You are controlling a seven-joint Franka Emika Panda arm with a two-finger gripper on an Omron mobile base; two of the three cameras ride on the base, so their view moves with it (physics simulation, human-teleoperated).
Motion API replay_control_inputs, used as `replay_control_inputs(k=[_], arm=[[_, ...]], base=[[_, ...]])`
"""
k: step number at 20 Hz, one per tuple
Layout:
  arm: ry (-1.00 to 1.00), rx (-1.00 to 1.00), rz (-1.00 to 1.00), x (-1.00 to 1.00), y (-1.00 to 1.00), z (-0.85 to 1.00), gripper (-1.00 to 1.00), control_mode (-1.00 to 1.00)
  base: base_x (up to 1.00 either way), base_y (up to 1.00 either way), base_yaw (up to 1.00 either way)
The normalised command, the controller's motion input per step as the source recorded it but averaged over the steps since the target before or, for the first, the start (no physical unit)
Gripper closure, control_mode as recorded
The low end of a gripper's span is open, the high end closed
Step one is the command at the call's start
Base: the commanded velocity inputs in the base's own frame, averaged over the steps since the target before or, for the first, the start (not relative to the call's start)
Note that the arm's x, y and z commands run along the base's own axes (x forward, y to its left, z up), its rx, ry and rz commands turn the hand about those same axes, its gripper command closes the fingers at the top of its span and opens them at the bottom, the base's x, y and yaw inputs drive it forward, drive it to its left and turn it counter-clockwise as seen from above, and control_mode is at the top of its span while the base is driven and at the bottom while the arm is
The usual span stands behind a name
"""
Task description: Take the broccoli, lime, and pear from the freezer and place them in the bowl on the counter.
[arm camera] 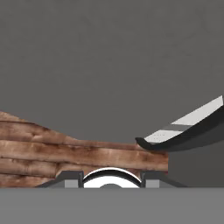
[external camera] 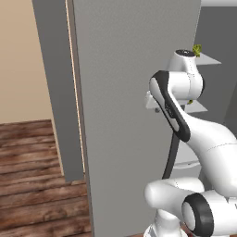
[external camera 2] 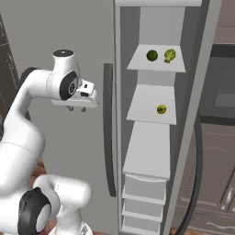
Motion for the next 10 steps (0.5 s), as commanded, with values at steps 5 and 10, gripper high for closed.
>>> replay_control_inputs(k=[5,10], arm=[[-0.02,0.0,0.0,-0.44,0.0,0.0,-1.0,-1.0],[0.0,0.0,0.0,-0.75,-0.05,0.09,-1.0,-1.0]], base=[[0.0,0.0,0.0],[0.0,0.0,0.0]])
